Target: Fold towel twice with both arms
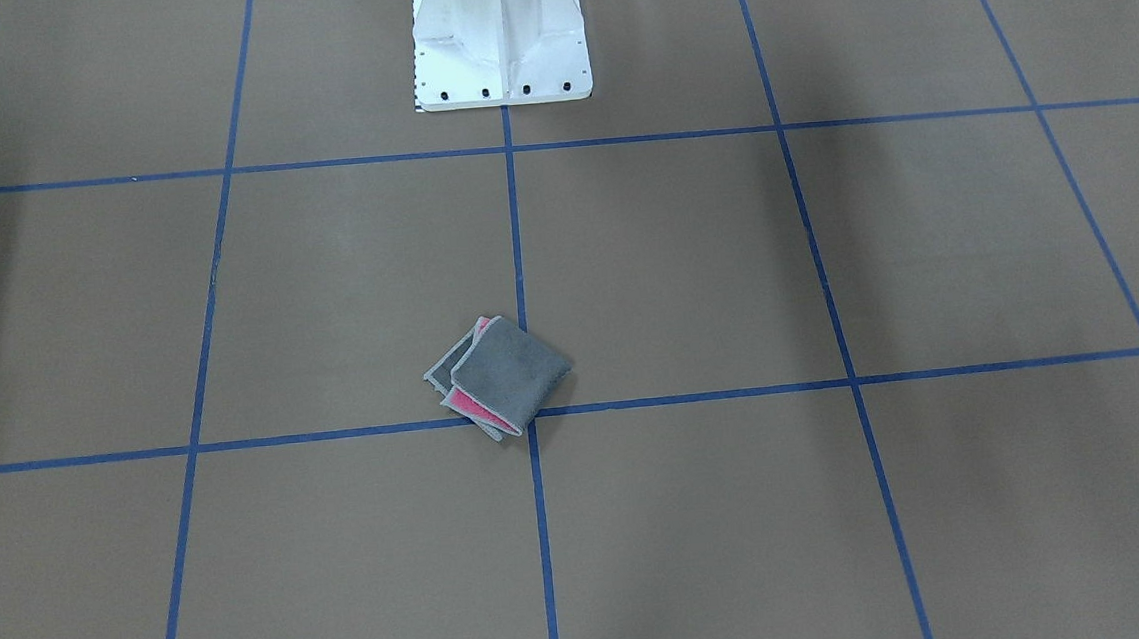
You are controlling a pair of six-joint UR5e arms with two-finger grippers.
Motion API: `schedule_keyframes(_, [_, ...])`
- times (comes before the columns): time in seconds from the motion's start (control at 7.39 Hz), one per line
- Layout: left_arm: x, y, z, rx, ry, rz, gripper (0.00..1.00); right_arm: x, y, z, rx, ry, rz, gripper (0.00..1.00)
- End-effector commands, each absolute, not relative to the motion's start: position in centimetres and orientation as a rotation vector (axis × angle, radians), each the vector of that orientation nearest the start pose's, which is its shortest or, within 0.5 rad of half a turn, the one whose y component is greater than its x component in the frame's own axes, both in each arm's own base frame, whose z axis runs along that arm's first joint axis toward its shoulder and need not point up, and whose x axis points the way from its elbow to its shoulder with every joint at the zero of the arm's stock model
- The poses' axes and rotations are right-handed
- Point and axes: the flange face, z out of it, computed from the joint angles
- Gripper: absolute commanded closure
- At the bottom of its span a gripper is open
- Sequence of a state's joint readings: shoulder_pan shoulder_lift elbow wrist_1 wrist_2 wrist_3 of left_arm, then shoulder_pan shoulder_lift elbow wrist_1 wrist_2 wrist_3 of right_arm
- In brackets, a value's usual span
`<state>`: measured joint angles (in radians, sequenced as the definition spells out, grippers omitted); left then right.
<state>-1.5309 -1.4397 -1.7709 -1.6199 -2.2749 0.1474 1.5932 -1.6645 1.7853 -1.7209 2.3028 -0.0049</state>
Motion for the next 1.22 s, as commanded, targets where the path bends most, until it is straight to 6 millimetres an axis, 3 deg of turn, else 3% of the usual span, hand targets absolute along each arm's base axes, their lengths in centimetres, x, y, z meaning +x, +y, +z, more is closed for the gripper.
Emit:
schedule_keyframes(0.0, [-5.11,-44.64,61.97,0.153,0.698,0.221,0.00,7.60,-44.54,61.56,-0.016,-0.736,0.030,0.00])
schedule_keyframes(1.08, [-5.11,-44.55,62.21,0.147,0.698,0.221,0.00,7.58,-44.59,61.92,-0.023,-0.740,0.034,0.00])
